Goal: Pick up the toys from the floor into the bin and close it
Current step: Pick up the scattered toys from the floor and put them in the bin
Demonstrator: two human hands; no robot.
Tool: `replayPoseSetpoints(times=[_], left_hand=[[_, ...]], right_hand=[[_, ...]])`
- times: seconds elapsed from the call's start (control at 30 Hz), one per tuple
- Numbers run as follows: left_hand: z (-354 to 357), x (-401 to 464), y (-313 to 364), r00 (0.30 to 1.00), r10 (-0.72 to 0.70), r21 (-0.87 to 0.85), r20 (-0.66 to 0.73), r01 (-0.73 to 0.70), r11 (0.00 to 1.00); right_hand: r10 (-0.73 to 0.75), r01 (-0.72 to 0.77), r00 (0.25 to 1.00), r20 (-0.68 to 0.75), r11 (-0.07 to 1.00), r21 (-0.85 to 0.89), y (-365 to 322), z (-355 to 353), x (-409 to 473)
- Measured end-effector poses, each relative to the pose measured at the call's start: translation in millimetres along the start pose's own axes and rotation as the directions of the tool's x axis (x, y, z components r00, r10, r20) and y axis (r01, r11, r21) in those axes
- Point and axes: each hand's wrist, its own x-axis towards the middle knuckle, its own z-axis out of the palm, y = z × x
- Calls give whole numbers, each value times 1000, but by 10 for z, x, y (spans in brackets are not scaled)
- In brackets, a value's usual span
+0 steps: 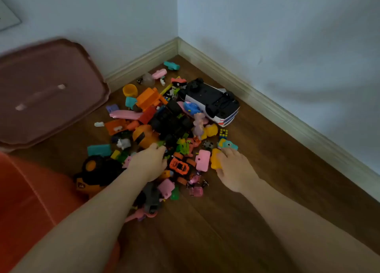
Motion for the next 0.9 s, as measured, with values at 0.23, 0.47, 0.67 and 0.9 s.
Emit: replayPoseSetpoints(times=[0.23, 0.47, 0.67, 0.9], left_hand=[[252, 48, -269, 996, 11, 17, 84, -12, 1000], [341, -93, -231, 991, 116, 119, 68, -123, 985], [443, 106, 51, 997, 74, 148, 20, -76, 986], [757, -10, -85, 999, 33, 259, -34, -23, 966]], right_hand=[[-141, 133, 984, 110, 988, 79, -493, 106, 149], [-126, 131, 977, 173, 991, -20, -745, 89, 197], [-137, 143, 981, 139, 989, -35, -771, 190, 376], [-256, 252, 962, 92, 966, 53, -919, 557, 646]])
